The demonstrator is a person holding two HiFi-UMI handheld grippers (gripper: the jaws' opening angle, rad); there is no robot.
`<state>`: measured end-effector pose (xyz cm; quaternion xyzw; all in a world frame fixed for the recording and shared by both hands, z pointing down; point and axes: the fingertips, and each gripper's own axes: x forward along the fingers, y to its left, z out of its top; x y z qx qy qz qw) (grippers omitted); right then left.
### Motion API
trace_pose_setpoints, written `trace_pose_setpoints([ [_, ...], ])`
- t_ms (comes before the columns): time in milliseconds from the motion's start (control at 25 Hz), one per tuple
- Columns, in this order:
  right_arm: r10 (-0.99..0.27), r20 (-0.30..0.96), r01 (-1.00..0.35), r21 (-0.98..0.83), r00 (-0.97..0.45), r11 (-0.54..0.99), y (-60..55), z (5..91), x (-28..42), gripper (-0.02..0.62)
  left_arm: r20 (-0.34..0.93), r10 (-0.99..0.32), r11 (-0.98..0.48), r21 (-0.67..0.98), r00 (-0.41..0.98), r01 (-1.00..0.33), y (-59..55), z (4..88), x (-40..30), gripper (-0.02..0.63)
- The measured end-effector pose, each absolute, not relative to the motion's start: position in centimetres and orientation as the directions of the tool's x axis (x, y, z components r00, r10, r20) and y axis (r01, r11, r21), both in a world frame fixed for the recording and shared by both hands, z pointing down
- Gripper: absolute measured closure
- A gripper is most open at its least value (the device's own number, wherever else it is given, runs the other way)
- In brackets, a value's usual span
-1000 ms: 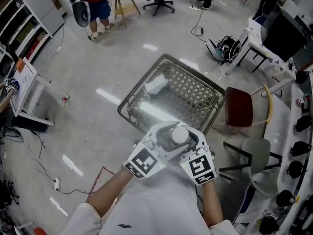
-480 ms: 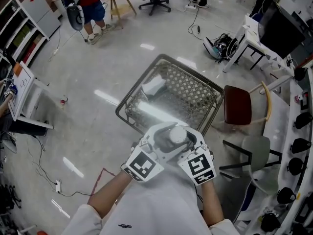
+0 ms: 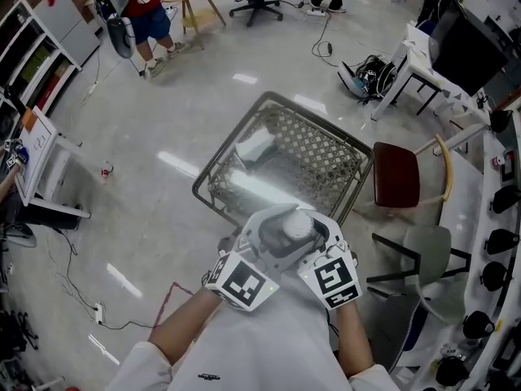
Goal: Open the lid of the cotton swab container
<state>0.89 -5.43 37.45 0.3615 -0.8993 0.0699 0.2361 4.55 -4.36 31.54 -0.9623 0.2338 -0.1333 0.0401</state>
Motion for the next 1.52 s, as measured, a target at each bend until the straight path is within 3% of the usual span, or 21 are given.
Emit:
trace_pose_setpoints([
  [720, -0.655, 0.496, -0.702, 0.119, -0.571, 0.702, -6.0, 38.1, 2.0, 0.360, 0.149, -0.385, -0.918, 0.040, 0.911, -0.394, -3.3, 29.8, 4.3, 0.339],
  [1040, -0.664, 0.497, -0.707, 0.135, -0.558, 0.695, -6.0, 38.5, 2.2, 0.360, 0.027, -0.300, -0.919, 0.261, 0.954, -0.296, -2.6, 27.6, 4.6, 0.342],
  [1520, -0.722, 0.411, -0.758, 0.107, -0.556, 0.644, -6.6, 37.1, 3.6, 0.359, 0.023, -0.377, -0.897, 0.239, 0.926, -0.371, -3.4, 27.7, 3.7, 0.342],
])
